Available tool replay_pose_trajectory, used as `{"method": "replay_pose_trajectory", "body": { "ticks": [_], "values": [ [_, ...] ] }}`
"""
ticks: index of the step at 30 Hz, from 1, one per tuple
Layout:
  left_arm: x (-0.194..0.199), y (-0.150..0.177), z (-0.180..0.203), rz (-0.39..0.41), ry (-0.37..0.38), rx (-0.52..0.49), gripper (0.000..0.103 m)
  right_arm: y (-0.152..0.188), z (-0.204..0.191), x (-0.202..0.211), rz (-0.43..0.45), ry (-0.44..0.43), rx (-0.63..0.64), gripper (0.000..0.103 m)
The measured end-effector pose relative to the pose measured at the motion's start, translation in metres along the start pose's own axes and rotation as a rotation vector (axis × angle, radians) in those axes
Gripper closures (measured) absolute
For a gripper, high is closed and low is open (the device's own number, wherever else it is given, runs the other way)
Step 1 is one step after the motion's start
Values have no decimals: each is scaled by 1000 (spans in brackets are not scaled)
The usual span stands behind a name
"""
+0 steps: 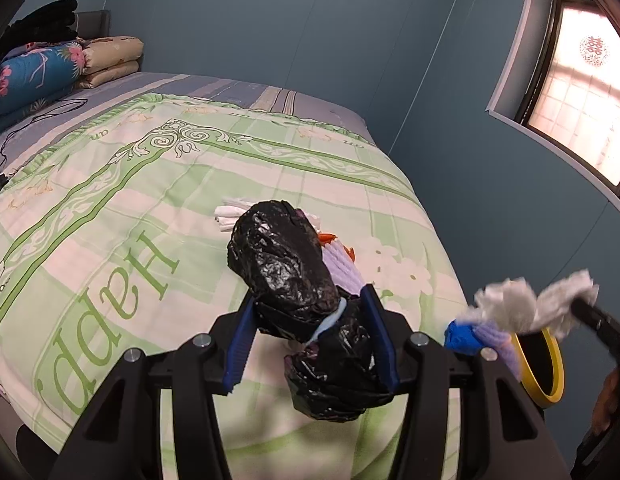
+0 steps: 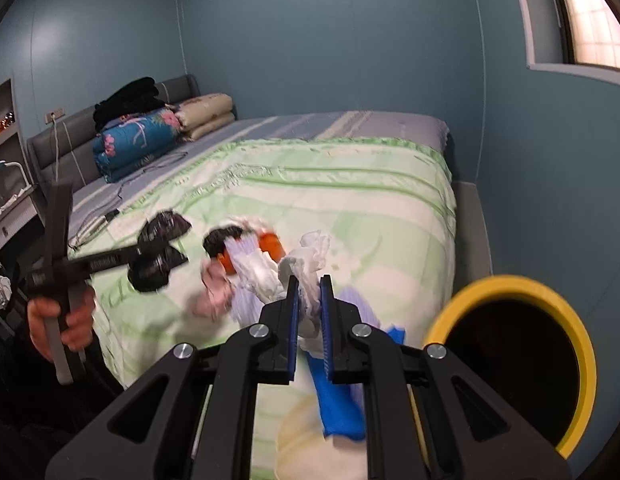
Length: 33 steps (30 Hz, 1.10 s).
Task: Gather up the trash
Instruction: 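Carry the black bag and white tissue over the yellow bin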
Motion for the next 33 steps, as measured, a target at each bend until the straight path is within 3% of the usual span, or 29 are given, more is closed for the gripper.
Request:
{"method": "replay_pose_trajectory", "body": {
  "ticks": [9,17,24,33],
  "values": [
    [14,-7,-4,37,11,10,55,-33,-8,10,65,-21,30,94],
    [34,-20,17,73,54,-24,55,-48,0,35,130,10,25,94],
    [46,-37,59,95,116,-98,55,-51,24,61,169,78,-2,94],
    [37,-42,141,76,216,-223,54,-40,71,96,203,184,-72,94]
  ]
}}
Point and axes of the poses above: each gripper's, at about its wrist camera, not at the fingertips, and x roughly against the way its jaws point, z to its right, y to its underside, the point moved 8 cm from there along -x, roughly the way its jaws point, and after that the axes turned 3 degrees about -z, right-handed, at the moved point
